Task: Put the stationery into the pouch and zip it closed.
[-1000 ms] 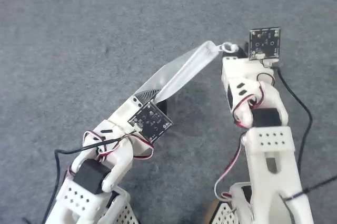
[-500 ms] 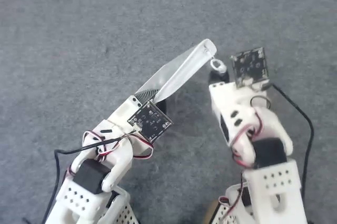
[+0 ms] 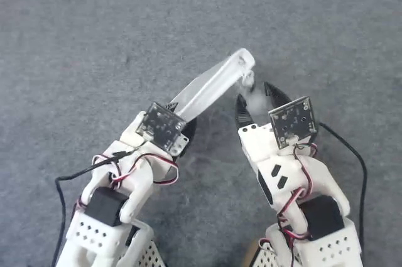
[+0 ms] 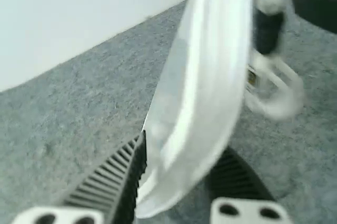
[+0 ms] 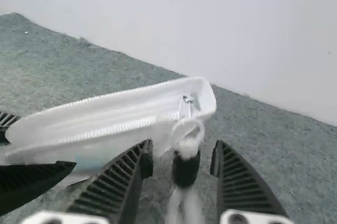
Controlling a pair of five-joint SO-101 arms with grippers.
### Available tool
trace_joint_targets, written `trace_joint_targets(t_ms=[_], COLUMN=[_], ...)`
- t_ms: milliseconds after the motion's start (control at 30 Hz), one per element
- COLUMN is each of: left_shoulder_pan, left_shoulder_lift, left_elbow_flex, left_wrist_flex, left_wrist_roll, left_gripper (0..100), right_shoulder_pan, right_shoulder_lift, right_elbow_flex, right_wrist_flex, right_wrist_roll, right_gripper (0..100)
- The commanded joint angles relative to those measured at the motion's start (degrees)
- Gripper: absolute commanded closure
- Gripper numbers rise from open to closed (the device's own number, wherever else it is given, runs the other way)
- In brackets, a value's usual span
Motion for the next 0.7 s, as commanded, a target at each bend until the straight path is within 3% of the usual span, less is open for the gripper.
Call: trace_joint_targets(t_ms=[0,233,467,667], left_shoulder_pan=[-0.53,-0.18,-0.53,-0.62], left_shoulder_lift=[-0.18,-0.18,-0.70,-15.47], left_elbow_flex=[-0.75,-8.48,-17.80,-16.13], left_wrist_flex=[-1.23,6.24,18.29,19.87], left_wrist_roll=[5.10,9.49,12.13,12.22], left_gripper=[78,71,71,71], right_shoulder_pan=[-0.57,-0.57,-0.48,-0.13], right_shoulder_lift=[-1.36,-1.36,-5.67,-11.56], right_elbow_flex=[-0.53,-0.70,-3.96,-3.69], right_wrist_flex=[-1.36,-0.75,6.02,12.00], right_wrist_roll=[0.70,0.70,0.88,5.80], right_gripper=[83.6,83.8,96.2,99.2])
